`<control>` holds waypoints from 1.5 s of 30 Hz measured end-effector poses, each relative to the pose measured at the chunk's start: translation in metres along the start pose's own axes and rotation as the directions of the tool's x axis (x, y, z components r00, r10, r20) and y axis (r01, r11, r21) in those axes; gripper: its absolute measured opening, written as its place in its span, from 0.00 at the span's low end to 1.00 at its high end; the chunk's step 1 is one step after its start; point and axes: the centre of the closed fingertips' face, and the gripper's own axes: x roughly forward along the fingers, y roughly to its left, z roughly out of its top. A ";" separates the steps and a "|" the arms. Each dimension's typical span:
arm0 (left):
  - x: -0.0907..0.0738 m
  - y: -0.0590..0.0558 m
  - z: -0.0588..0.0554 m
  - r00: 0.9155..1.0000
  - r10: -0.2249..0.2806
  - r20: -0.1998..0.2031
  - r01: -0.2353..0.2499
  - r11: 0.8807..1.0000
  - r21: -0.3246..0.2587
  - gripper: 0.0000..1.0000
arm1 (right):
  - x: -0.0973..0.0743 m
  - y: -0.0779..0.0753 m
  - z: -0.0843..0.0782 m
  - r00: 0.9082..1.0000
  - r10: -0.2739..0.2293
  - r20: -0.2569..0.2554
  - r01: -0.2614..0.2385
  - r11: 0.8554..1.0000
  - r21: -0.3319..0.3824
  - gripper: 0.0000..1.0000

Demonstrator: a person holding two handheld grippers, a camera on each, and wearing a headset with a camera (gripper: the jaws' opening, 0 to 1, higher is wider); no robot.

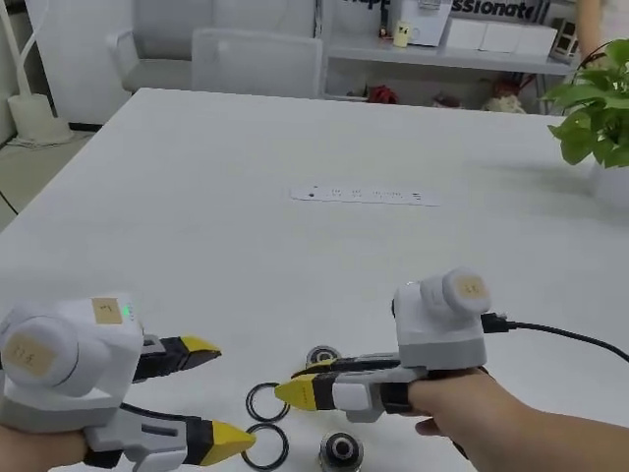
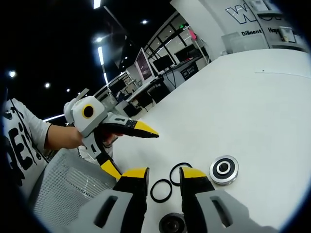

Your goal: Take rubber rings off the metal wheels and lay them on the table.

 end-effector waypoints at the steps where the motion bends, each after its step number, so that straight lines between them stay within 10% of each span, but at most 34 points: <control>1: -0.001 -0.001 0.002 1.000 0.001 0.002 -0.001 1.000 -0.002 0.61 | -0.001 0.001 0.002 1.000 0.000 0.005 0.000 1.000 -0.006 0.25; 28: -0.052 -0.017 0.035 0.996 0.071 0.061 -0.069 0.997 -0.032 0.66 | -0.090 0.022 0.018 0.991 -0.127 0.050 0.136 0.953 -0.269 0.49; 45: -0.073 -0.023 0.025 0.988 0.133 0.077 -0.124 0.986 -0.115 0.68 | -0.153 0.004 -0.024 0.949 -0.315 0.017 0.301 0.889 -0.344 0.53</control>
